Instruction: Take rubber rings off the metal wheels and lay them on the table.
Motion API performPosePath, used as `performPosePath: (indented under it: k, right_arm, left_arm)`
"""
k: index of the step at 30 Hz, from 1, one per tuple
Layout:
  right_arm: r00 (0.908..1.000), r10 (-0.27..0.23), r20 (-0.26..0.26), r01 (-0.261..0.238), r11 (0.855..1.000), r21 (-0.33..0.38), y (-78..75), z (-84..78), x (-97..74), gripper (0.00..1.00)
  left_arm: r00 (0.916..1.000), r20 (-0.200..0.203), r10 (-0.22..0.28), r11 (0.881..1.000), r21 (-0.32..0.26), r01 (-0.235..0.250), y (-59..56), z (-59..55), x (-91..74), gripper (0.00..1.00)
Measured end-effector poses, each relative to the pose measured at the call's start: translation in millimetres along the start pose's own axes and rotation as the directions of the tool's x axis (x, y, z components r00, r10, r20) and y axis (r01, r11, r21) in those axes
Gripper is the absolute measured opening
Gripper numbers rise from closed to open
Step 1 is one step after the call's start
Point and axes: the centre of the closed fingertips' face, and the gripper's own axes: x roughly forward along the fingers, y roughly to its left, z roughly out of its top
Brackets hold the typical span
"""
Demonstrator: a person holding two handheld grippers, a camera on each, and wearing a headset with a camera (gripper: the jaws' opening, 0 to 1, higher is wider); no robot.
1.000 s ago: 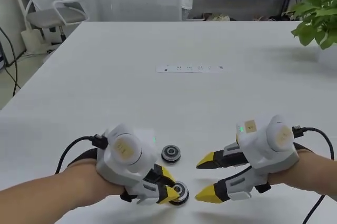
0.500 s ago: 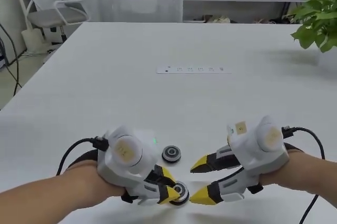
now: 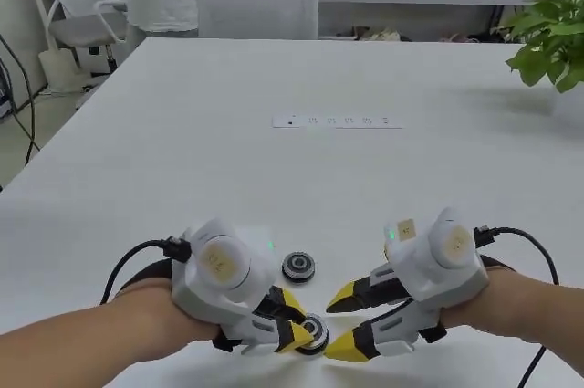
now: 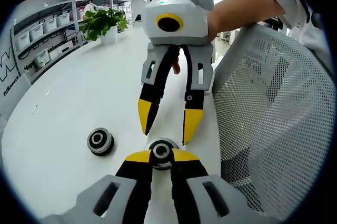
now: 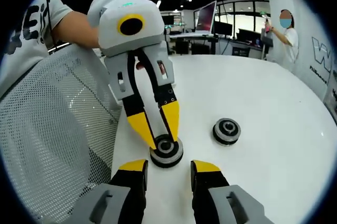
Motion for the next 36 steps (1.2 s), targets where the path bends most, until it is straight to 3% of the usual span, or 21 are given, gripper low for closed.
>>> performPosePath:
  k: [17, 29, 36]
  right_arm:
    - [0.9996, 0.007, 0.027, -0.009, 0.997, 0.074, 2.8, -2.5, 7.4, 0.21]
    - [0.9996, 0.006, 0.027, -0.007, 0.999, 0.049, 3.5, -3.6, 5.2, 0.17]
    - [0.9994, 0.006, 0.033, -0.007, 0.999, 0.034, 5.3, -1.8, 8.9, 0.24]
  left_arm:
    - [0.9999, 0.010, 0.005, 1.000, -0.004, -0.005, -0.9, 0.4, 0.5, 0.08]
    - [0.9998, 0.016, 0.007, 1.000, -0.004, -0.007, -1.0, 0.5, 0.8, 0.08]
    - [0.9998, 0.018, 0.009, 1.000, -0.005, -0.009, -1.2, 0.7, 0.7, 0.08]
